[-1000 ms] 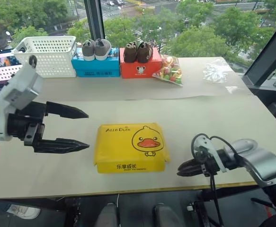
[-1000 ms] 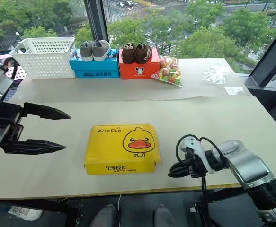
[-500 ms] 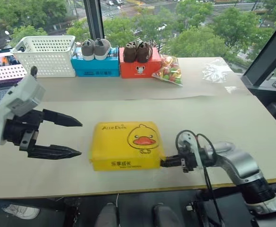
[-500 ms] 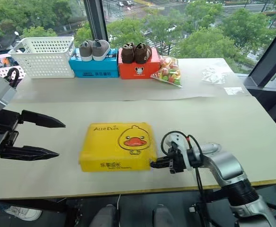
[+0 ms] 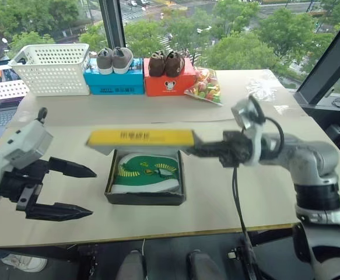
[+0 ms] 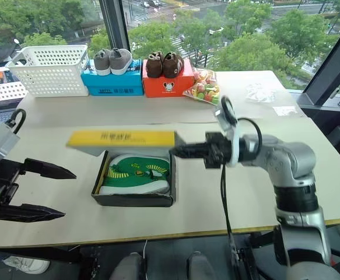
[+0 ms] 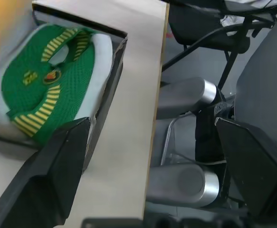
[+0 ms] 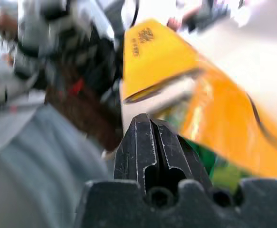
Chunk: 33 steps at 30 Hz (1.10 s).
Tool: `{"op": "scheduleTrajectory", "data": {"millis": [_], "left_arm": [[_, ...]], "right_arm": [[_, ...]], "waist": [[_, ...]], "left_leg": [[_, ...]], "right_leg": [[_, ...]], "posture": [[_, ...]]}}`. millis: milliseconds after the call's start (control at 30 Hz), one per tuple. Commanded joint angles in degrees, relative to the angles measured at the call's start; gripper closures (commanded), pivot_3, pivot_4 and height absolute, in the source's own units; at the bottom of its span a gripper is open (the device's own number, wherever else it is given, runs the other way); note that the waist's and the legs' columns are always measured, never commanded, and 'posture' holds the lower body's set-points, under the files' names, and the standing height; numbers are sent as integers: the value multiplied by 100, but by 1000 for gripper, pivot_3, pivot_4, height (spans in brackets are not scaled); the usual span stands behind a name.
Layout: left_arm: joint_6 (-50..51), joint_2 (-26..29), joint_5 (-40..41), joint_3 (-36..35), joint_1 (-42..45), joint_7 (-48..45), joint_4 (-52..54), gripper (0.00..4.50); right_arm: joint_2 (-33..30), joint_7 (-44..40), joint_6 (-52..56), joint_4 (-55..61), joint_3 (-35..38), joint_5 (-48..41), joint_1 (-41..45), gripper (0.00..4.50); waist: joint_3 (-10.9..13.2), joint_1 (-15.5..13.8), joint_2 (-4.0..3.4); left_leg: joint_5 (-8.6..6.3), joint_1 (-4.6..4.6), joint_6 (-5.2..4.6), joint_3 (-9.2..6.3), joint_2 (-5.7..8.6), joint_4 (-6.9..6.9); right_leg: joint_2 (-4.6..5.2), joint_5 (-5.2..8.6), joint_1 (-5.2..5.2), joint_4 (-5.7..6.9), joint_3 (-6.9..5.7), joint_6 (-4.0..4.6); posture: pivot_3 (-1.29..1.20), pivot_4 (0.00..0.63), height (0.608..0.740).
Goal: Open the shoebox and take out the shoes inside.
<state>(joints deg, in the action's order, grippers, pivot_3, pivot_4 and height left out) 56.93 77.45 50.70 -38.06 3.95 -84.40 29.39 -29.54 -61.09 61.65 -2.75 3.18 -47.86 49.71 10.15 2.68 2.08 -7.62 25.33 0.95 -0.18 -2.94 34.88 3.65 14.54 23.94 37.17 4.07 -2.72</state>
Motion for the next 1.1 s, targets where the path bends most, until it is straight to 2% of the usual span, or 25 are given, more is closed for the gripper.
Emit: {"op": "scheduleTrajectory", "data": {"millis": [33,200,300,333,433,500,733,933,1100], "left_arm": [[521,-27,351,-829,-20,22,238,0],[819,-197,665,-1031,-82,365,523,0],[951,-261,721,-1173,-281,369,682,0],[949,-257,701,-1193,-313,380,675,0],[641,-190,293,-907,-450,448,567,0],[316,-176,-69,-638,-571,498,470,0],[-1242,39,-1532,489,-600,632,-747,0],[-1762,208,-1827,810,-385,362,-1343,0],[-1770,231,-1848,841,-308,254,-1463,0]], "right_arm": [[434,1096,-1231,-1654,53,1059,944,4390],[773,2315,-3428,-3951,-167,2568,1754,4390],[776,2041,-3564,-4248,-190,2727,1931,4390],[752,1773,-3466,-4106,-238,2708,1920,4390],[128,-90,-2676,-2081,-1045,2344,1329,4390],[-266,-717,-2363,-1014,-1380,2185,1004,4390],[-584,-1101,-2261,559,-2157,2486,451,4390],[-466,-1083,-2883,629,-2674,3108,250,4390],[-534,-1503,-2815,908,-2816,3045,173,4390]], "waist": [[0,8,0],[1,-16,0],[2,-9,0],[4,0,0],[16,8,-15],[23,-5,-26],[22,2,-24],[22,-10,-24],[23,-26,-23]], "left_leg": [[0,6,0,0,0,-2],[0,20,1,0,1,-4],[-3,34,9,-2,1,-6],[-3,43,10,-2,1,-6],[-3,53,10,-3,-2,-5],[-3,52,10,-3,-3,-5],[-3,7,13,0,-11,1],[-3,26,14,5,-12,6],[-9,31,23,3,-12,3]], "right_leg": [[0,-1,7,0,1,1],[-4,-3,18,2,4,5],[-4,-4,25,-2,4,5],[-5,-4,32,-3,5,6],[-10,-6,43,3,5,7],[-12,-5,43,6,5,7],[-18,1,23,24,4,17],[-17,8,45,40,5,31],[-18,14,46,45,4,28]], "posture": [[0,150,740],[0,150,740],[0,150,740],[0,150,740],[0,150,740],[0,150,740],[0,150,740],[0,150,740],[0,150,740]]}}
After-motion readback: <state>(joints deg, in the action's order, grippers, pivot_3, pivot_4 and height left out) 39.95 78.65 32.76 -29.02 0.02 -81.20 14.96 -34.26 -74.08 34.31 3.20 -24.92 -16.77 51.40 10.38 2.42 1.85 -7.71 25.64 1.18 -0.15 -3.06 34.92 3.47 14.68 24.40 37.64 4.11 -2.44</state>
